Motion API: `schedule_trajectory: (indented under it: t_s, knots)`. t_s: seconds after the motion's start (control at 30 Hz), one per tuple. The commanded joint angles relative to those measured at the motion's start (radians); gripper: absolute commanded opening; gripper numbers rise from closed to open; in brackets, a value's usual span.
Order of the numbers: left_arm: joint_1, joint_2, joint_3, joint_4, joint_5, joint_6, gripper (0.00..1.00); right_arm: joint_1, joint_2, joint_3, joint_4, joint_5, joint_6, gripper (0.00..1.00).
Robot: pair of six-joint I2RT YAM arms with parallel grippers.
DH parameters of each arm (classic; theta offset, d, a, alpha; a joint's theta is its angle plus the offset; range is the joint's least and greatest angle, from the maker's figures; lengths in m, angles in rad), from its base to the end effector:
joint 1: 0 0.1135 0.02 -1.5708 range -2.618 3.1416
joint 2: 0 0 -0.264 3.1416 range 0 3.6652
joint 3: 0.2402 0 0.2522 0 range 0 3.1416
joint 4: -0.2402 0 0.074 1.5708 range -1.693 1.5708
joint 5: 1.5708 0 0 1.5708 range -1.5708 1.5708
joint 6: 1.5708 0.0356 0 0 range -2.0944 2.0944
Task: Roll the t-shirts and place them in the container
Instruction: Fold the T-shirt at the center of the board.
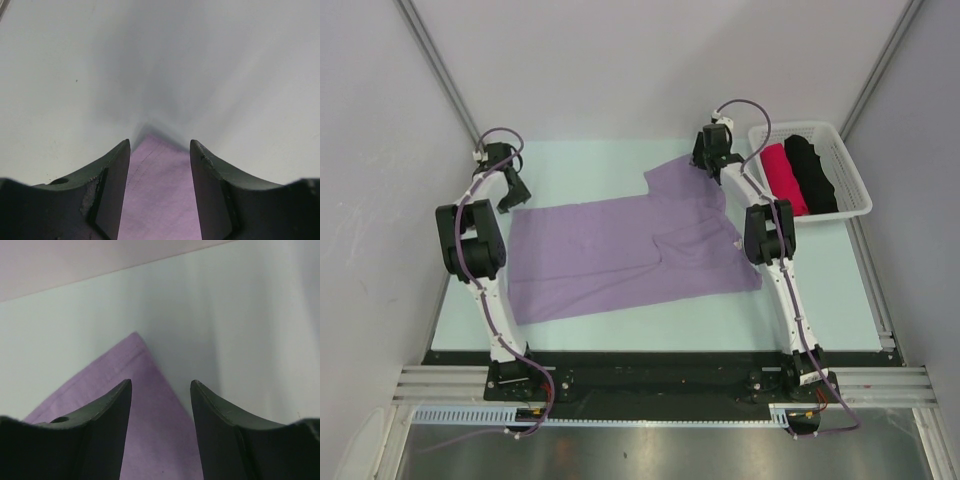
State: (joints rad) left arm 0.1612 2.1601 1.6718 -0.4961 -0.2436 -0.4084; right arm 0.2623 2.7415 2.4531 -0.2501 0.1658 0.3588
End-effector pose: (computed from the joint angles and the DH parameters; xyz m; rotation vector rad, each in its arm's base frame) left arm 0.4638 0.0841 0.1806 -0.7985 2.3957 0.2126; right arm 0.5894 0.1522 0.1482 0.2007 2.0978 0.1985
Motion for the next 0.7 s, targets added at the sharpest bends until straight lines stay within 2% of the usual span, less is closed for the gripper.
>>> schedule_trajectory:
  t_s: [0.0, 0.3, 0.6, 0.67]
  knots:
    - [0.014, 0.006, 0.032, -0.004, 0.01, 0.017, 0.57, 0.014, -0.019, 0.05, -0.127, 0.044, -0.076, 0.56]
    - [0.023, 0.001, 0.031, -0.015, 0.03, 0.013, 0.57, 0.023, 0.018, 0.09, -0.224, -0.011, -0.113, 0.51]
    - [0.031, 0.015, 0.04, -0.018, 0.035, 0.01, 0.57, 0.04, 0.007, 0.072, -0.23, 0.0, -0.135, 0.26]
    - [0.032, 0.024, 0.051, -0.025, 0.035, 0.008, 0.56, 0.046, -0.002, 0.058, -0.218, -0.003, -0.141, 0.24]
